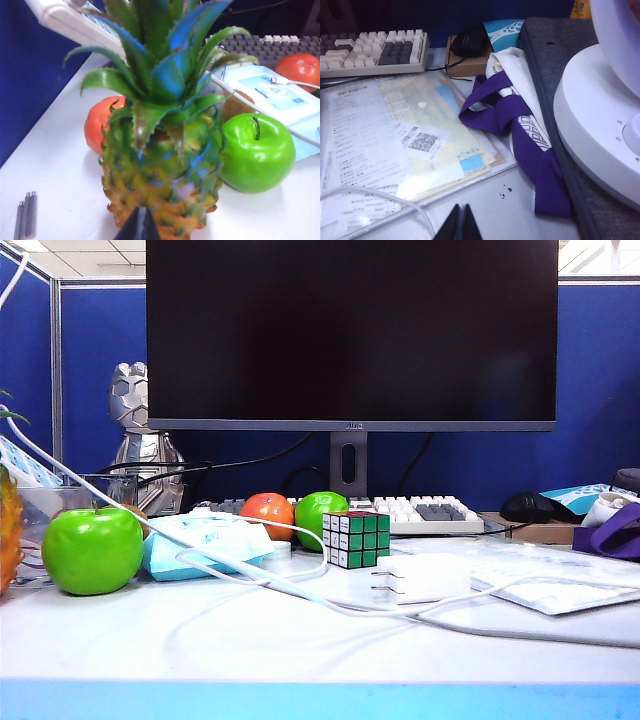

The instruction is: Pick up the Type-C charging cable and the charging base, insert one end of the Type-C charger into the corresponding slot on the base, and finally place the plugged-in charger back on the table.

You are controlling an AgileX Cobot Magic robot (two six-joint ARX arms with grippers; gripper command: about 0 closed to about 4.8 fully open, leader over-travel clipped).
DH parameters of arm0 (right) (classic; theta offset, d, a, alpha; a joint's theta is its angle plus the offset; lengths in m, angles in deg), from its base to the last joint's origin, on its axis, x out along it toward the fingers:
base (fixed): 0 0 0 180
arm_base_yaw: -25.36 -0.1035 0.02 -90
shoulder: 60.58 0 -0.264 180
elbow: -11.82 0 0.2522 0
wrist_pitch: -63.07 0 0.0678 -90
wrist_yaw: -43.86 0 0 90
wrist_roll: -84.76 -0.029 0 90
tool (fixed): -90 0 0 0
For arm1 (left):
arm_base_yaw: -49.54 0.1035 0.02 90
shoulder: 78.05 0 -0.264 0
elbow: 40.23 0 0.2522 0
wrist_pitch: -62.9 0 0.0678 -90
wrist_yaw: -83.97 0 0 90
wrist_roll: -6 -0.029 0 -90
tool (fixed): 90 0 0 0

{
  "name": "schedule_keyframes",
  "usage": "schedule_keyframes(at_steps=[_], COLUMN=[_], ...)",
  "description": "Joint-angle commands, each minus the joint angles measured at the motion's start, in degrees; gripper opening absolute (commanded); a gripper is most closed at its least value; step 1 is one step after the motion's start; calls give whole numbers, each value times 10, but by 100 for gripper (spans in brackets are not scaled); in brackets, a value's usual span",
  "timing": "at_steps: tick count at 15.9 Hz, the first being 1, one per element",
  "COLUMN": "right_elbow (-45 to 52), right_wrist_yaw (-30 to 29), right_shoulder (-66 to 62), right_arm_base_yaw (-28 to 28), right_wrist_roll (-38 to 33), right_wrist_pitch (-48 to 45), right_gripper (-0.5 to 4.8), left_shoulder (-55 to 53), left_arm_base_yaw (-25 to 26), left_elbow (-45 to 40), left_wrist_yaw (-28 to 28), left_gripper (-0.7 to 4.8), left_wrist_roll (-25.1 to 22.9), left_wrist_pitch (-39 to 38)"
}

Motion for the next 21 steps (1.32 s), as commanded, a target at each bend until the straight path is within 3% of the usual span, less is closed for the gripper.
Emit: schedule_keyframes(at_steps=[1,7,11,18,21], right_elbow=[4,2,-10,-108,-163], right_wrist_yaw=[-2,-1,1,3,8], right_shoulder=[1,1,1,1,0], right_arm_base_yaw=[-1,-1,-1,-1,0], right_wrist_roll=[-2,-10,-11,-10,-9], right_wrist_pitch=[-2,-4,-4,-4,-4], right_gripper=[-1,-1,-1,-1,-1], left_shoulder=[1,1,1,-2,-61], left_arm_base_yaw=[0,0,0,0,0], left_elbow=[-1,14,52,122,181], left_wrist_yaw=[-2,5,51,66,66], left_gripper=[-6,-6,-6,-6,-6], left_wrist_roll=[2,11,10,10,10], left_wrist_pitch=[-8,30,31,32,38])
